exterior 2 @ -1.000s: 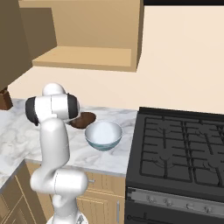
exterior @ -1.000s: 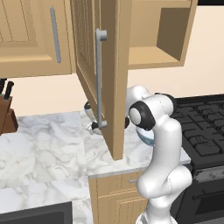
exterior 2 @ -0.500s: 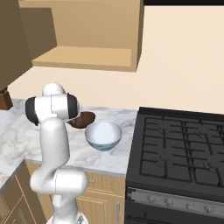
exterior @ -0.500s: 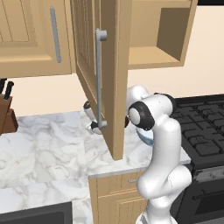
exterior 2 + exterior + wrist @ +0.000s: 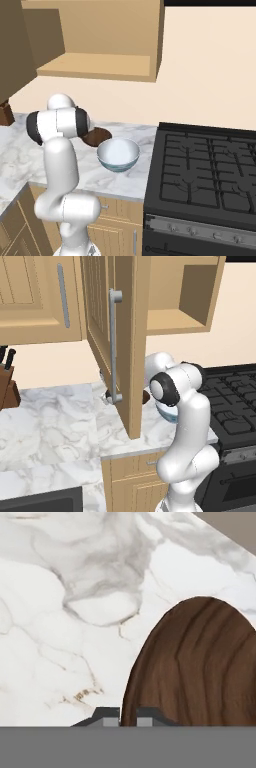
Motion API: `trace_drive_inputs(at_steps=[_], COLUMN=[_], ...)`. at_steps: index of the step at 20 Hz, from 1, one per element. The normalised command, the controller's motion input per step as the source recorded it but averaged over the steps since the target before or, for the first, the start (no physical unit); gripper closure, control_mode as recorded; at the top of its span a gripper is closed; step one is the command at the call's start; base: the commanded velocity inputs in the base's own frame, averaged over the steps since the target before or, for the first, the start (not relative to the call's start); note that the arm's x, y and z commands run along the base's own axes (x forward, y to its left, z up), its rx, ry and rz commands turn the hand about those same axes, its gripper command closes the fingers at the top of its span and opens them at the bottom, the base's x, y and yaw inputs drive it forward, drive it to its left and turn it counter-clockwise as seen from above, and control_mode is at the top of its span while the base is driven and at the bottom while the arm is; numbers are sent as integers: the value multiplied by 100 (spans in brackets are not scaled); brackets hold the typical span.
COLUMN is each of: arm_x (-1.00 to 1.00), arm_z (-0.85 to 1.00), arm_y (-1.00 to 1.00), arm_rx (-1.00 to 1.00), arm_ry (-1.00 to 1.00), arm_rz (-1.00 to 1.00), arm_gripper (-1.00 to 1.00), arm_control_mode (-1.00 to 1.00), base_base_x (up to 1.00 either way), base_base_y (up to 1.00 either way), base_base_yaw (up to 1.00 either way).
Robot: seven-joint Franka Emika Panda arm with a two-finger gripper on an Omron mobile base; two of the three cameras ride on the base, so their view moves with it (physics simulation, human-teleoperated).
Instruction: Pick up the bowls on the counter and stack them on top of one another in the open cabinet. Place the smaller bowl on top of the larger bowl.
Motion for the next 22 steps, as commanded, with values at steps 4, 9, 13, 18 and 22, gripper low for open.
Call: trace_drive_inputs(at_steps=[4,9,13,18,22], arm_x=[0,0,-1,-12,-21], arm_z=[31,29,22,17,18], arm_y=[-7,0,0,0,0], arm_rx=[4,0,-2,-4,-2], arm_ry=[0,-5,-11,-13,-11], arm_rz=[0,0,0,1,0], arm_gripper=[100,100,100,100,100], arm_control_mode=[-100,-100,-100,-100,-100], base_base_x=[0,0,0,0,0], base_base_y=[0,0,0,0,0], base_base_yaw=[0,0,0,0,0])
